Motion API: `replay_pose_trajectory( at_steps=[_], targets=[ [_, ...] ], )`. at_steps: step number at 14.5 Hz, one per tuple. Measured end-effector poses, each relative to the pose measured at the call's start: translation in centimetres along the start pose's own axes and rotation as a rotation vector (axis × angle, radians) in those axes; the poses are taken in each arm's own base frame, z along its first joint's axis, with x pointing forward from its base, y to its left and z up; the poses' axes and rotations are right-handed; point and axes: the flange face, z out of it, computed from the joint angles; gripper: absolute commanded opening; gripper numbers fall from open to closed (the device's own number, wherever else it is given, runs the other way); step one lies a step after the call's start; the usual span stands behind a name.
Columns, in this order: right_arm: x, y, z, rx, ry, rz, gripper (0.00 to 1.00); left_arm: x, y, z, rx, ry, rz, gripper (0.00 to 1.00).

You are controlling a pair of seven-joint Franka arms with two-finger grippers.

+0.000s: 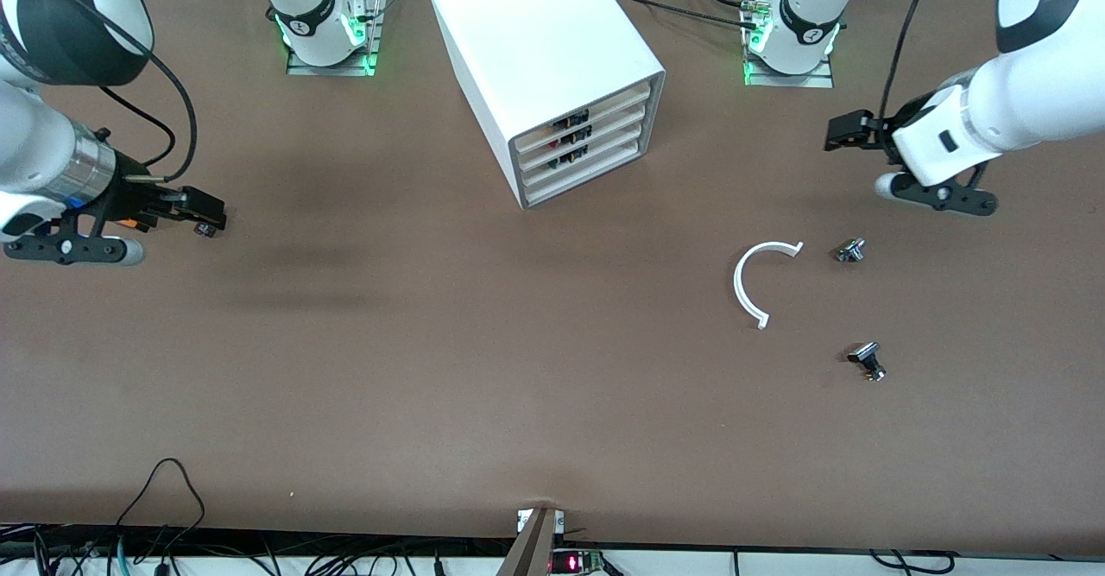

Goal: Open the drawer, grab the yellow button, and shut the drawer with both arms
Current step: 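Reach the left gripper to the drawer handle while the right gripper approaches, then grasp the drawer handle with the left gripper and pull the drawer open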

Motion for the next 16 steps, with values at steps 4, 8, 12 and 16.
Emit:
replay_pose_trajectory(
  at_steps=[4, 8, 12, 16],
  targets=[
    [2.4, -0.3, 4.7, 0.006, -0.032, 0.009, 1.00, 2.3, 1.3, 3.4, -0.217, -0.075, 0.158, 1.00],
    [4.2, -1.1, 9.2, 0.038, -0.063, 0.011, 1.00, 5.5, 1.4, 8.7, -0.450, -0.115, 0.297, 0.99],
    [5.5, -2.9, 13.0, 0.073, -0.078, 0.075, 1.00, 8.1, 1.6, 15.4, -0.689, -0.083, 0.373, 0.70],
    [5.3, -8.2, 16.8, 0.049, -0.122, 0.190, 1.00, 7.6, 5.2, 21.4, -0.808, -0.077, 0.445, 0.50]
  ],
)
